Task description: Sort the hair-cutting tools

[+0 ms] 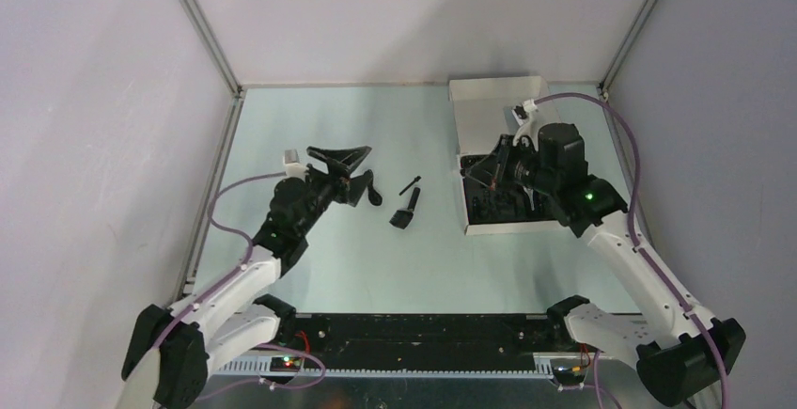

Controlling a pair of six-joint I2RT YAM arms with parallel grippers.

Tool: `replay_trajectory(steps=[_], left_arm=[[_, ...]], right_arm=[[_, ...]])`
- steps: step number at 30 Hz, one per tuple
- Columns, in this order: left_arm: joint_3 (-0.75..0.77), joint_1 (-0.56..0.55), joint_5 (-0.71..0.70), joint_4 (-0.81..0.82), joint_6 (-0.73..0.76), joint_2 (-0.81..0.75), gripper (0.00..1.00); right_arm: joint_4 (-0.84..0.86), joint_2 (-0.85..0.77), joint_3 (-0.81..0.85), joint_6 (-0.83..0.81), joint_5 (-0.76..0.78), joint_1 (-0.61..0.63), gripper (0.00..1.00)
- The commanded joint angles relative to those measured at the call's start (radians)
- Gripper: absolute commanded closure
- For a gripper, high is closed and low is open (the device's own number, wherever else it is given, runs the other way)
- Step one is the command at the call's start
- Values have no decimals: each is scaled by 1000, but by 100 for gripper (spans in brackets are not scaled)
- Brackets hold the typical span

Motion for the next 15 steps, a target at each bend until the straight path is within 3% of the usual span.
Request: replay_trajectory(steps=[1,4,9,15], left_arm=[[131,100,153,-323,315,-16,1],[225,168,157,-522,574,-18,0],[437,210,40,-807,1000,-30,0],[584,214,-80,-891,1302,-50,0]], right_arm=[[-325,6,88,-140,47,-48,100],[-416,52,140,-190,60,-65,100],[-541,185,215,-240,96,-75,100],[-610,329,281,-268,154,-76,100]])
